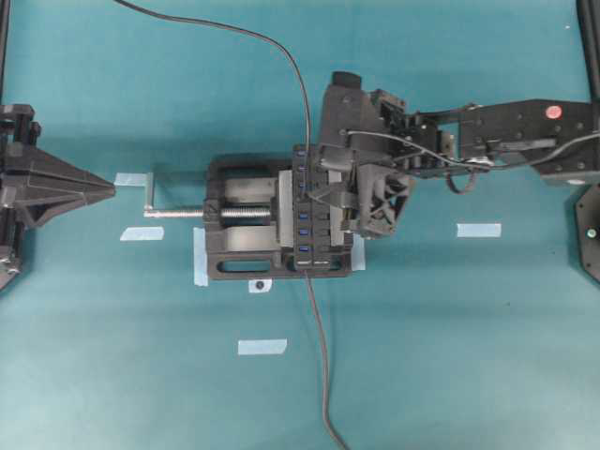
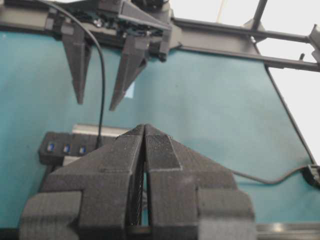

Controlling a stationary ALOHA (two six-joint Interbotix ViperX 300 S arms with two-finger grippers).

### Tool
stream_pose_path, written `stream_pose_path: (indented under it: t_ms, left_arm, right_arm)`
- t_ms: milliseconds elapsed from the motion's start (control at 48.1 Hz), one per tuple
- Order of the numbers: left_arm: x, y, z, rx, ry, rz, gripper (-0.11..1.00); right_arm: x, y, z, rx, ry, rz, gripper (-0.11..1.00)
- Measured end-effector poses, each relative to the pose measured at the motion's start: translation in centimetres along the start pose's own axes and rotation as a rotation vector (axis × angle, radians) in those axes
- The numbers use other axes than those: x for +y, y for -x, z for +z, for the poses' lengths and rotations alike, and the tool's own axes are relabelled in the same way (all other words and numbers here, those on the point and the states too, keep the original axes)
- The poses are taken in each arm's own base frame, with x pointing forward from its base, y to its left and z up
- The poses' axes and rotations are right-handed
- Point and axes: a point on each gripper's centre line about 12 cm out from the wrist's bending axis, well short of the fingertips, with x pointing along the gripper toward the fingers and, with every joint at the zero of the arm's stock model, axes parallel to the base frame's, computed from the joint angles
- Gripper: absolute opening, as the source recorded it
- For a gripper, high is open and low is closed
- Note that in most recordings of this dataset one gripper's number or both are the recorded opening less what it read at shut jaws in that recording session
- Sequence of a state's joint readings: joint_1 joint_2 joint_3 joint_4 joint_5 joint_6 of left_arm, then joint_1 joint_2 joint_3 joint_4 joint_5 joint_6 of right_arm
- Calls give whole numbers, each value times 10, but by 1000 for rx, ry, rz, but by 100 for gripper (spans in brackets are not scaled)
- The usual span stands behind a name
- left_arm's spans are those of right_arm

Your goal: Insert the USB into the center port of the fixed hub

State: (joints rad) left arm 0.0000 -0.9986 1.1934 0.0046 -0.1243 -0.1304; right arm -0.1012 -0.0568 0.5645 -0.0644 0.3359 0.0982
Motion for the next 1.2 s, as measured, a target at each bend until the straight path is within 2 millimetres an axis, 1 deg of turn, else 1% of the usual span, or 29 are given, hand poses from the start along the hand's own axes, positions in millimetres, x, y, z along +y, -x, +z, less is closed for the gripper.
stream_pose_path:
  t_ms: [208, 1205]
  left_arm:
    - [0, 0, 0, 0, 0, 0, 0]
    - [0, 0, 0, 0, 0, 0, 0]
  right_arm:
    - [3, 2, -4, 6, 6, 6, 67]
    - [7, 2, -4, 5, 13, 13, 67]
